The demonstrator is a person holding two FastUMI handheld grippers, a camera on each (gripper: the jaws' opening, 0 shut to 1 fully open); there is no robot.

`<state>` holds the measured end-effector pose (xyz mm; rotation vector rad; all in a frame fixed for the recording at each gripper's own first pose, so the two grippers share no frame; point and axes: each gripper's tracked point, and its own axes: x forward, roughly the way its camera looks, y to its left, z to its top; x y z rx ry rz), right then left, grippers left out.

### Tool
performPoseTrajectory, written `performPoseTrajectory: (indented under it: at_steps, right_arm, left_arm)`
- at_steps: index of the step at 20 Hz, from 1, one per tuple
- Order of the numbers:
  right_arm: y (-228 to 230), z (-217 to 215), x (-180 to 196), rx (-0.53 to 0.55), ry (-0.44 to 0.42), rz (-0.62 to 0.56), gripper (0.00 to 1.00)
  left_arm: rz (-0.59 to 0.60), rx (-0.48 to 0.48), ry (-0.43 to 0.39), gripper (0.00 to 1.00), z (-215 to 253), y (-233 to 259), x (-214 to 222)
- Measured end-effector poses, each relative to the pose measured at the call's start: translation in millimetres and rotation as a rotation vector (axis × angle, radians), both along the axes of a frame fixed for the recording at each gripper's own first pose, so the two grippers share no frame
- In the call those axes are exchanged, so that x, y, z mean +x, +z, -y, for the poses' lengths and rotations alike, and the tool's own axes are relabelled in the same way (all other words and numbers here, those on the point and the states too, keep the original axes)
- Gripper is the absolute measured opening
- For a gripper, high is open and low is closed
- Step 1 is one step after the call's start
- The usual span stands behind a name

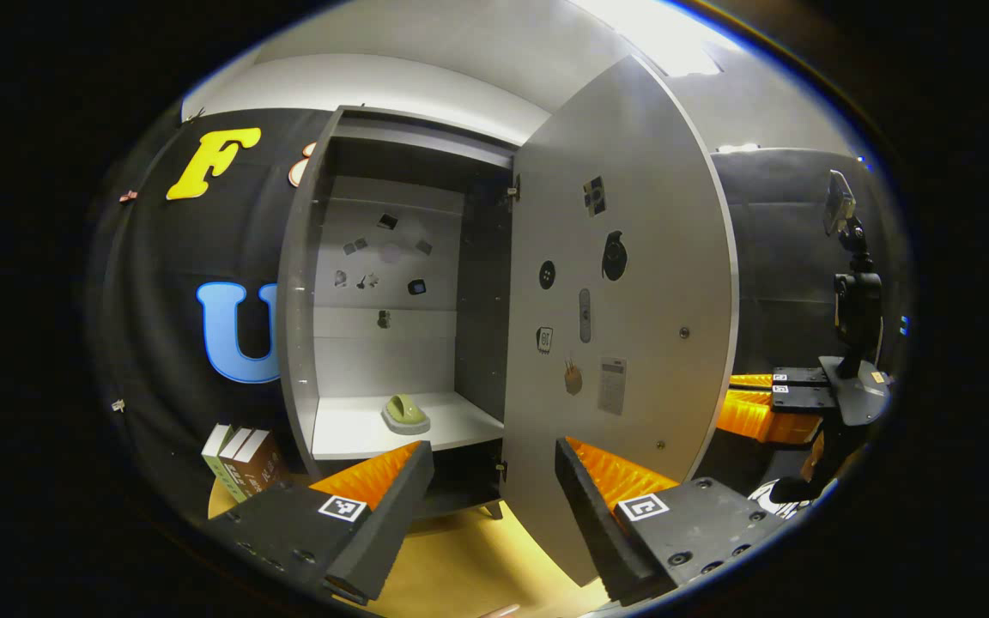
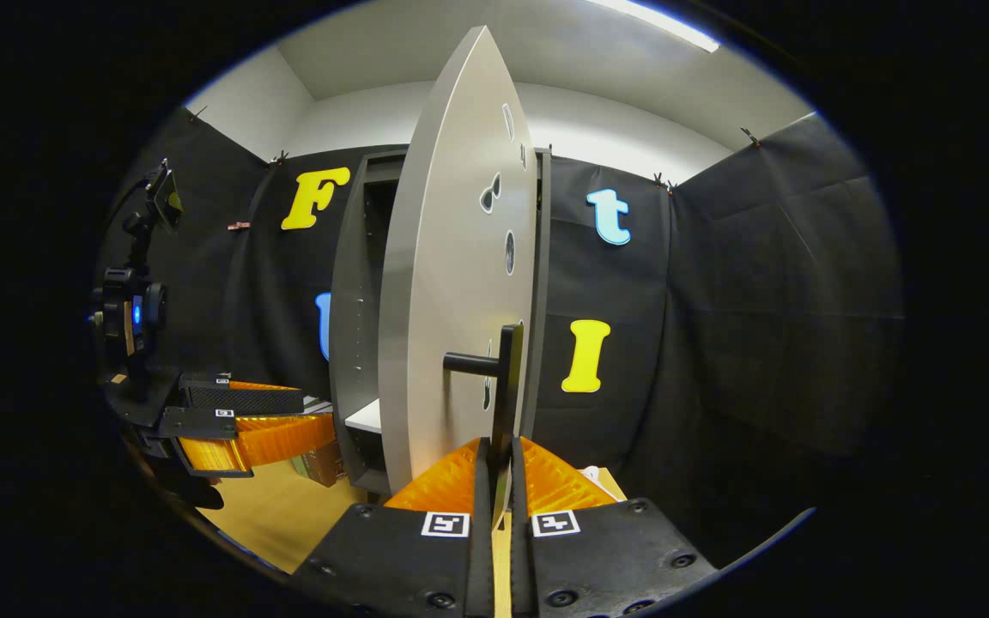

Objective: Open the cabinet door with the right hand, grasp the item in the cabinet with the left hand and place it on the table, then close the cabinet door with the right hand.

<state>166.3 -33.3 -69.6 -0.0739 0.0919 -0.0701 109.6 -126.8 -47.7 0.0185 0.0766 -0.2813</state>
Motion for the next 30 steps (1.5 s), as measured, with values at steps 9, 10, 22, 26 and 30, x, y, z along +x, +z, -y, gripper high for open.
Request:
performPoseTrajectory:
  at_steps: [9, 10, 22, 26, 30]
  right_arm:
    - [3, 38, -5, 0.019, -0.065, 0.007, 0.06]
    - [3, 39, -6, 0.040, -0.066, 0.007, 0.06]
    - [22, 86, -48, 0.074, -0.137, 0.062, 0.11]
    - [18, 131, -53, 0.067, -0.262, 0.047, 0.47]
    - [25, 163, -48, 0.003, -0.313, 0.097, 0.99]
  left_arm:
    - [-0.023, -0.012, -0.021, 0.90, 26, -5, 32]
    - [-0.023, -0.006, -0.023, 0.89, 28, -5, 35]
    - [0.016, 0.106, 0.120, 0.90, -31, -5, 127]
    - [0.003, 0.096, 0.149, 0.91, -45, -10, 172]
    - [0.009, 0.160, 0.215, 0.88, -60, -13, 213]
